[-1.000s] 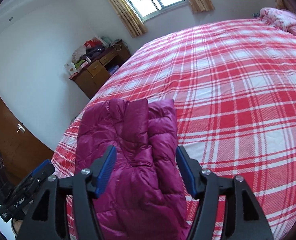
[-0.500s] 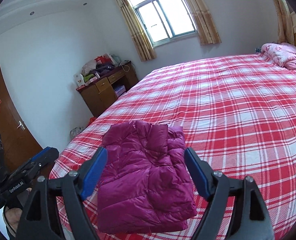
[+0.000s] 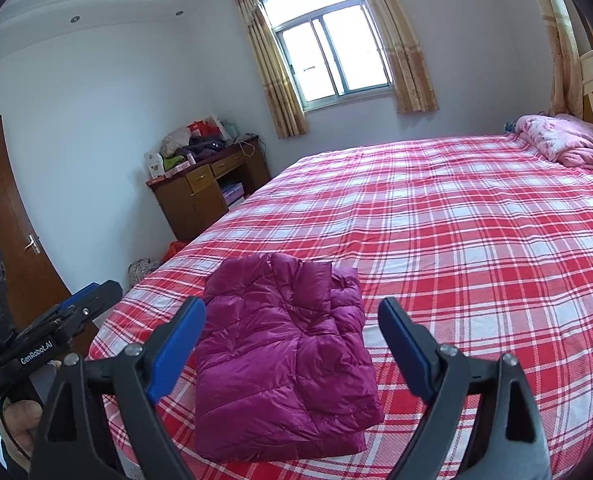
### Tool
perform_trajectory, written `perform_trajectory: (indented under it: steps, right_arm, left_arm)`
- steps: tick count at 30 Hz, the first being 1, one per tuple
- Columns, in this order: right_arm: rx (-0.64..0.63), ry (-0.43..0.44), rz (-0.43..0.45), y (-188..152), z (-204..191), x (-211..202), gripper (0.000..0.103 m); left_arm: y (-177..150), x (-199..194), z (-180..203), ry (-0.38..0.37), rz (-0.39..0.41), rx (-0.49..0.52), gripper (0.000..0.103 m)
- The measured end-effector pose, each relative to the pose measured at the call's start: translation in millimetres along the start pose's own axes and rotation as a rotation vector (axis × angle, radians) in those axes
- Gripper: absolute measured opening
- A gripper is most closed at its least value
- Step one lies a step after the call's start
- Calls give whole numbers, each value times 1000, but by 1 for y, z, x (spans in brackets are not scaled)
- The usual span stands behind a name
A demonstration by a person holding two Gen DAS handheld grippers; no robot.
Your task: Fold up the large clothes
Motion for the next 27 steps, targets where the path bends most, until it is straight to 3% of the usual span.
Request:
perform_trajectory:
  steps: [27]
  right_arm:
    - [7,-3,5,-3,3,-4,92]
  left_arm:
    - [-2,1,1,12,-5,2,86]
Point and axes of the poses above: each gripper's, at about its wrist camera, not at the fingertips, and x roughly the way its jaws point, z to its right, y to its top, the point moved 5 cm from there along x, roughly the way its jaws point, and after that the axes turned 6 degrees about x, right-handed, at the moved point
